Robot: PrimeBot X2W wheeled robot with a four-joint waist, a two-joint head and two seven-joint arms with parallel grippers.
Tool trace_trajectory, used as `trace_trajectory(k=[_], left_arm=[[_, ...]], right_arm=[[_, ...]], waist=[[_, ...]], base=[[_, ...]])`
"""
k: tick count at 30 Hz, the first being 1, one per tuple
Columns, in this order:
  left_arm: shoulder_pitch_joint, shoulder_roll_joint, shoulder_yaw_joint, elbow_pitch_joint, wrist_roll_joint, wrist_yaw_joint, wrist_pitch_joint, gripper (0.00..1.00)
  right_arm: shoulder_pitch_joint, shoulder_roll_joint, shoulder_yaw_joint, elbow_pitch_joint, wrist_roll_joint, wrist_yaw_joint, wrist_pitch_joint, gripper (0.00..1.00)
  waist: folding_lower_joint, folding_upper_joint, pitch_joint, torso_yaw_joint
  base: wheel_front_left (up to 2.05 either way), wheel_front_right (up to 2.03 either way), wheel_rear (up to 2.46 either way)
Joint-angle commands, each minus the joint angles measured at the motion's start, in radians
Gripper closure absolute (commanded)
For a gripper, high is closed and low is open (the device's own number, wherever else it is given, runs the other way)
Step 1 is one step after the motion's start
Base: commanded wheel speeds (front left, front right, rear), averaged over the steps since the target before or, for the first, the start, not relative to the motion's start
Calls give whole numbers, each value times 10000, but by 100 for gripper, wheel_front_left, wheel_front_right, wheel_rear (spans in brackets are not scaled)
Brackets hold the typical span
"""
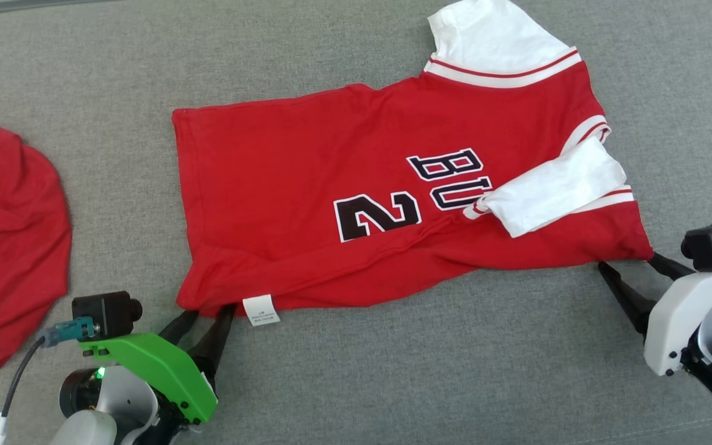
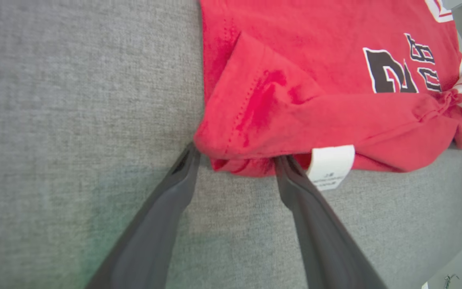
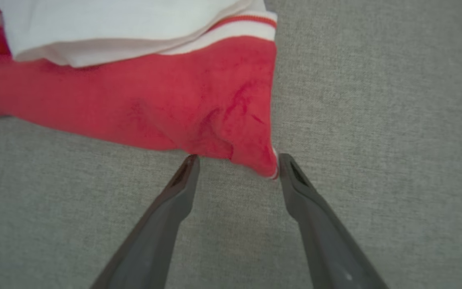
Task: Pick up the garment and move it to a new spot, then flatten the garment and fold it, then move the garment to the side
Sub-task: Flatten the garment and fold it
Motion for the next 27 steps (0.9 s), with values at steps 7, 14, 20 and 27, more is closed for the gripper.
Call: trace_trajectory(k=[7, 14, 20, 27], left_arm=[[-521, -96, -291, 436, -189, -403, 282, 100], [-589, 138, -73, 248, -627, -671, 540, 100], [-364, 516, 145, -435, -1195, -790, 1111, 100], [294, 1202, 528, -1972, -2027, -570, 1963, 100]], right_arm=[[-893, 30, 615, 983, 92, -8, 355, 50], [-1148, -478, 1056, 976, 1508, 0, 264, 100], [-835, -1693, 1132, 330, 2854, 0, 786, 100], [-183, -3250, 460, -565, 4535, 0, 2055, 100]], waist=[[0, 0, 225, -16], [0, 0, -96, 176], [0, 0, -585, 273], [0, 0, -1012, 306]], base=[[0, 0, 0], [0, 0, 0], [0, 0, 0], [0, 0, 0]])
